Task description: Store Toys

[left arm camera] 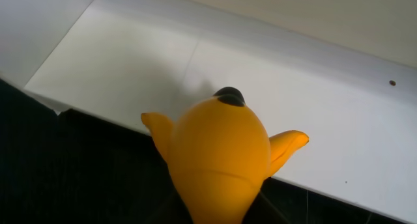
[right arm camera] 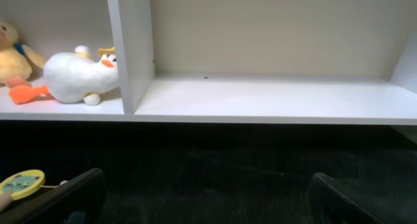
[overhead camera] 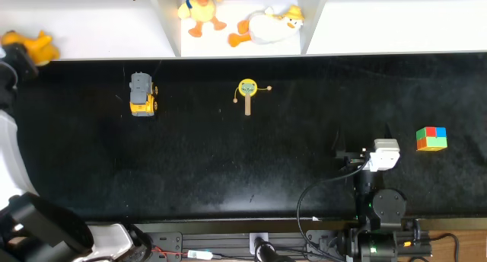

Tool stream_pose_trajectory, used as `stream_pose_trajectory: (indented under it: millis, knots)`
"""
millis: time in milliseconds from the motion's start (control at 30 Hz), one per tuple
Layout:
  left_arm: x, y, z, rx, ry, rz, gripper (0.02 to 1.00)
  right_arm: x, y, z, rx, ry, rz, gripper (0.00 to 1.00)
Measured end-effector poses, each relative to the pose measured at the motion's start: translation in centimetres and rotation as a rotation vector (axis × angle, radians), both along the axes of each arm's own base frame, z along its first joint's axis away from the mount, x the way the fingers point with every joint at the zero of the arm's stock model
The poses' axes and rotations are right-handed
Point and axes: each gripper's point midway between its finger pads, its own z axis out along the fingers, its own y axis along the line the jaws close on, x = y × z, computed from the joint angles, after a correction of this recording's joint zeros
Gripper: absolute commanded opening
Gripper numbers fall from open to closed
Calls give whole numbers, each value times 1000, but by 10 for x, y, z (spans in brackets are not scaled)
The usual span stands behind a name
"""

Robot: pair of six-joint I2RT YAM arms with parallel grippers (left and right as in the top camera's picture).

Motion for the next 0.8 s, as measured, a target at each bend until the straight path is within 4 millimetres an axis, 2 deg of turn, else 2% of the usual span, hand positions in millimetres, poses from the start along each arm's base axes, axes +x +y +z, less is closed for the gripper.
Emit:
stream_pose_trajectory:
  millis: [233,500,800]
  knots:
    - [11,-13,-3,48,29,0,121,0,0,0,0,0,0,996]
    - [20,-3,-27,46,74,22,128,0,0,0,0,0,0,993]
    - [36,1,-27,57,53,14,132,0,0,0,0,-1,0,993]
